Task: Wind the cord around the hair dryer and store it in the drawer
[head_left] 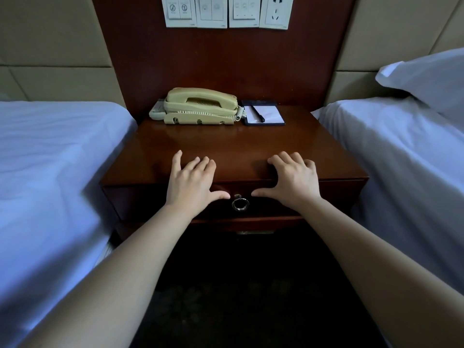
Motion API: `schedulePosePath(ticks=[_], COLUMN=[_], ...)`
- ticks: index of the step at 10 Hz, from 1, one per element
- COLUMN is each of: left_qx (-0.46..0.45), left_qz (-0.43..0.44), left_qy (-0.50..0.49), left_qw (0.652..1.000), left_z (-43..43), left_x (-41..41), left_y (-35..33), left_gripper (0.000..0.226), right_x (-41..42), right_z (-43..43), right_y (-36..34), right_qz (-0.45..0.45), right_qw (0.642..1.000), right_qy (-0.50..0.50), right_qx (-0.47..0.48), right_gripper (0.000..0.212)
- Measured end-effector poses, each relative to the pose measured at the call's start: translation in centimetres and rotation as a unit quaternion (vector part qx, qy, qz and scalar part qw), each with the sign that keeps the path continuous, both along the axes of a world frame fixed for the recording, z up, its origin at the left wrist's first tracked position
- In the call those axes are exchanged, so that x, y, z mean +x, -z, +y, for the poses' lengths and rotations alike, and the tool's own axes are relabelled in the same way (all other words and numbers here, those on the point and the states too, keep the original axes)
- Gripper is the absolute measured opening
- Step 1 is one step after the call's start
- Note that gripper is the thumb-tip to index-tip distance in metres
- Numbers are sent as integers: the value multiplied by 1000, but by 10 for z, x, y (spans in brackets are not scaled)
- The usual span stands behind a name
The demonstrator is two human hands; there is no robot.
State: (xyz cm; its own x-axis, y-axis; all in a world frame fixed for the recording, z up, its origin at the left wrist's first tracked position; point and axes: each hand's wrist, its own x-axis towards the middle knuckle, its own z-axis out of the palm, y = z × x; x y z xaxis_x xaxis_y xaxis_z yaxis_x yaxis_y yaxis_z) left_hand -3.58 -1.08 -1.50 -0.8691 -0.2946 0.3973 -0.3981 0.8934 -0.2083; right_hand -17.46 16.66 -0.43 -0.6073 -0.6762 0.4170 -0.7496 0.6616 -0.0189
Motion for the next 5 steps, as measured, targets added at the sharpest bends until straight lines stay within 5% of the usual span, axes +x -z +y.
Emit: schedulePosePath(ticks=[3,5], left_qx=[75,192], left_qz=[-75,-191], left_qy=[-34,65], left_qw=[994,960], left_z=[30,51], left_x=[18,48], left_y=[-29,-76], left_gripper=[60,56], right_x=[28,50], right_z=[7,39], right_y=[-26,-65], right_qz=[-109,-251], right_qw=[992,962], right_qy=[5,-27], right_qx=[67,106], right_gripper=[57,47])
